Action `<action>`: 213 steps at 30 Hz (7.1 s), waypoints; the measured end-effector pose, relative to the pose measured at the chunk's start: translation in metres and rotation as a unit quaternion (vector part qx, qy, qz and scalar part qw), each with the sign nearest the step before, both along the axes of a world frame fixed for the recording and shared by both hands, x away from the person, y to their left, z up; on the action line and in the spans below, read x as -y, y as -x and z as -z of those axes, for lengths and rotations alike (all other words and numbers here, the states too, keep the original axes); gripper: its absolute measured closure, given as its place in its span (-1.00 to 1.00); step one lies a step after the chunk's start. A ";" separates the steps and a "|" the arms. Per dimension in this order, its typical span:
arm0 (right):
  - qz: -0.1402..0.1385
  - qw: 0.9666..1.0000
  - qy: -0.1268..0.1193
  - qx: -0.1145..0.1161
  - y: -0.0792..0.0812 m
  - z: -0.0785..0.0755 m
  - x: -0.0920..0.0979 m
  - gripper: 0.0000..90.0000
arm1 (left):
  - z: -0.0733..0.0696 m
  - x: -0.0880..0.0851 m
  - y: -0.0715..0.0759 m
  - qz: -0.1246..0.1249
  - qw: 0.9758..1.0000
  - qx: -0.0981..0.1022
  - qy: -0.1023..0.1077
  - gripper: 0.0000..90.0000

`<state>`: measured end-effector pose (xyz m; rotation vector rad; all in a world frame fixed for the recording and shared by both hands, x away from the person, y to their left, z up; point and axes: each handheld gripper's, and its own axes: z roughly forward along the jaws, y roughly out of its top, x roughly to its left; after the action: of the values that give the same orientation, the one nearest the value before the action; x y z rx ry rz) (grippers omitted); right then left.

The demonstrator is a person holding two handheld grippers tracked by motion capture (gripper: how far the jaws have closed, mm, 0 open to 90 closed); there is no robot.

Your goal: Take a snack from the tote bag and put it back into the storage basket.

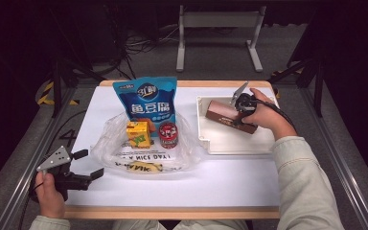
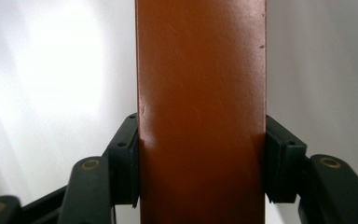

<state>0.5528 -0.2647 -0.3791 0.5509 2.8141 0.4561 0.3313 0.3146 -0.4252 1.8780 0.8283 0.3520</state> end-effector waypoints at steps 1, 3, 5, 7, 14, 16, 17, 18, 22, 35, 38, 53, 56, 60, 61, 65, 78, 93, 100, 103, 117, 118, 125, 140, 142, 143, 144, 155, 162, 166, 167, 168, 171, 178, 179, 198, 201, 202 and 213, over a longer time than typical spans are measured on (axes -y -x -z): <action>0.001 1.000 0.000 0.001 0.000 0.000 0.000 -0.05 | 0.000 0.000 0.000 0.001 1.000 0.000 0.000 -0.98; 0.003 1.000 0.001 -0.002 0.000 0.001 -0.001 -0.05 | 0.000 0.000 0.000 0.002 1.000 0.001 0.000 -0.98; 0.004 1.000 0.003 -0.002 0.000 0.001 -0.001 -0.06 | 0.000 0.001 0.000 0.003 1.000 0.001 0.000 -0.98; 0.004 1.000 0.003 -0.001 0.000 0.001 -0.001 -0.06 | 0.000 0.001 0.000 0.004 1.000 0.001 0.001 -0.98; 0.010 1.000 -0.007 0.009 0.000 0.003 0.000 -0.16 | 0.000 0.001 -0.001 0.006 1.000 0.003 0.002 -0.98; 0.013 1.000 -0.011 0.016 0.000 0.002 0.001 -0.22 | 0.000 0.001 -0.001 0.006 1.000 0.003 0.003 -0.98; 0.016 1.000 -0.015 0.017 0.000 0.001 0.001 -0.25 | 0.000 0.001 -0.001 0.004 1.000 0.002 0.002 -0.98; 0.016 1.000 -0.015 0.017 0.000 0.001 0.001 -0.25 | 0.000 0.001 -0.001 0.004 1.000 0.002 0.002 -0.98; 0.018 0.999 -0.024 0.026 0.002 -0.001 0.003 -0.27 | 0.000 0.002 -0.001 0.003 1.000 0.001 0.002 -0.98; 0.026 0.994 -0.070 0.078 0.025 -0.034 0.004 -0.05 | 0.001 0.006 -0.007 0.007 1.000 0.000 0.003 -0.98; 0.034 0.993 -0.087 0.078 0.032 -0.040 0.006 0.13 | 0.001 0.007 -0.008 0.009 1.000 -0.001 0.003 -0.98; 0.112 0.976 -0.171 0.071 0.070 -0.054 0.007 0.93 | 0.000 0.011 -0.014 0.019 1.000 0.002 0.002 -0.98; 0.113 0.975 -0.178 0.072 0.074 -0.052 0.008 1.00 | 0.000 0.011 -0.014 0.019 1.000 0.003 0.003 -0.98; 0.133 0.969 -0.199 0.068 0.077 -0.048 0.011 1.00 | 0.000 0.011 -0.014 0.019 1.000 0.003 0.002 -0.98; 0.135 0.966 -0.211 0.066 0.078 -0.046 0.012 1.00 | 0.000 0.011 -0.013 0.019 1.000 0.003 0.001 -0.98; 0.139 0.956 -0.252 0.063 0.081 -0.038 0.014 1.00 | 0.000 0.010 -0.012 0.018 1.000 0.003 0.003 -0.98; 0.162 0.936 -0.304 0.076 0.087 -0.014 0.019 1.00 | 0.000 0.010 -0.012 0.018 1.000 0.006 0.003 -0.98; 0.224 0.935 -0.266 0.073 0.082 0.004 0.021 1.00 | -0.001 0.010 -0.012 0.019 1.000 0.006 0.003 -0.98; 0.243 0.937 -0.237 0.080 0.077 0.009 0.020 1.00 | -0.001 0.009 -0.012 0.018 1.000 0.009 0.004 -0.98; 0.250 0.935 -0.236 0.082 0.076 0.010 0.020 1.00 | -0.001 0.009 -0.012 0.018 1.000 0.008 0.004 -0.98; 0.291 0.926 -0.219 0.098 0.066 0.014 0.023 1.00 | -0.001 0.009 -0.012 0.019 1.000 0.009 0.004 -0.98; 0.293 0.926 -0.217 0.100 0.065 0.014 0.023 1.00 | -0.001 0.009 -0.012 0.019 1.000 0.009 0.004 -0.98; 0.306 0.922 -0.212 0.105 0.058 0.015 0.025 1.00 | -0.001 0.009 -0.012 0.019 1.000 0.008 0.003 -0.98; 0.318 0.921 -0.201 0.102 0.047 0.024 0.029 1.00 | -0.001 0.009 -0.013 0.019 1.000 0.008 0.005 -0.98; 0.318 0.921 -0.200 0.101 0.047 0.024 0.029 1.00 | -0.001 0.009 -0.014 0.019 1.000 0.009 0.005 -0.98; 0.318 0.921 -0.201 0.100 0.047 0.024 0.029 1.00 | -0.001 0.009 -0.014 0.019 1.000 0.009 0.005 -0.98; 0.318 0.921 -0.201 0.100 0.047 0.024 0.029 1.00 | -0.001 0.009 -0.014 0.019 1.000 0.008 0.005 -0.98; 0.283 0.927 -0.226 0.100 0.058 0.003 0.019 0.84 | -0.001 0.009 -0.016 0.020 1.000 0.007 0.009 -0.98; 0.252 0.928 -0.255 0.106 0.065 -0.023 0.009 0.59 | -0.001 0.011 -0.017 0.021 1.000 0.005 0.010 -0.98; 0.228 0.931 -0.260 0.115 0.069 -0.041 0.001 0.34 | -0.001 0.010 -0.016 0.022 1.000 0.008 0.011 -0.98; 0.224 0.932 -0.260 0.119 0.069 -0.045 -0.001 0.29 | -0.001 0.010 -0.016 0.022 1.000 0.008 0.011 -0.98; 0.217 0.933 -0.260 0.122 0.070 -0.049 -0.004 0.24 | -0.001 0.010 -0.015 0.023 1.000 0.008 0.011 -0.98; 0.200 0.933 -0.270 0.127 0.074 -0.060 -0.011 0.19 | -0.002 0.009 -0.015 0.023 1.000 0.009 0.015 -0.99; 0.177 0.932 -0.289 0.130 0.078 -0.080 -0.026 0.08 | -0.002 0.010 -0.016 0.026 1.000 0.008 0.013 -0.99; 0.174 0.931 -0.293 0.130 0.079 -0.081 -0.028 0.07 | -0.002 0.010 -0.016 0.026 1.000 0.008 0.014 -0.99; 0.060 0.938 -0.319 0.120 0.073 -0.112 -0.081 -0.23 | -0.002 0.009 -0.016 0.024 1.000 0.010 0.012 -0.99; 0.045 0.941 -0.313 0.117 0.069 -0.117 -0.090 -0.25 | -0.002 0.009 -0.017 0.025 1.000 0.011 0.013 -0.99; 0.043 0.942 -0.312 0.117 0.069 -0.118 -0.091 -0.25 | -0.002 0.009 -0.016 0.024 1.000 0.010 0.015 -0.99; 0.016 0.947 -0.306 0.100 0.051 -0.127 -0.119 -0.29 | -0.003 0.004 -0.009 0.023 1.000 0.012 0.012 -0.99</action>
<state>0.5018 -0.1456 -0.2522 0.6159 2.4329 1.3174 0.3402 0.3102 -0.4220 1.8647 0.7678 0.3341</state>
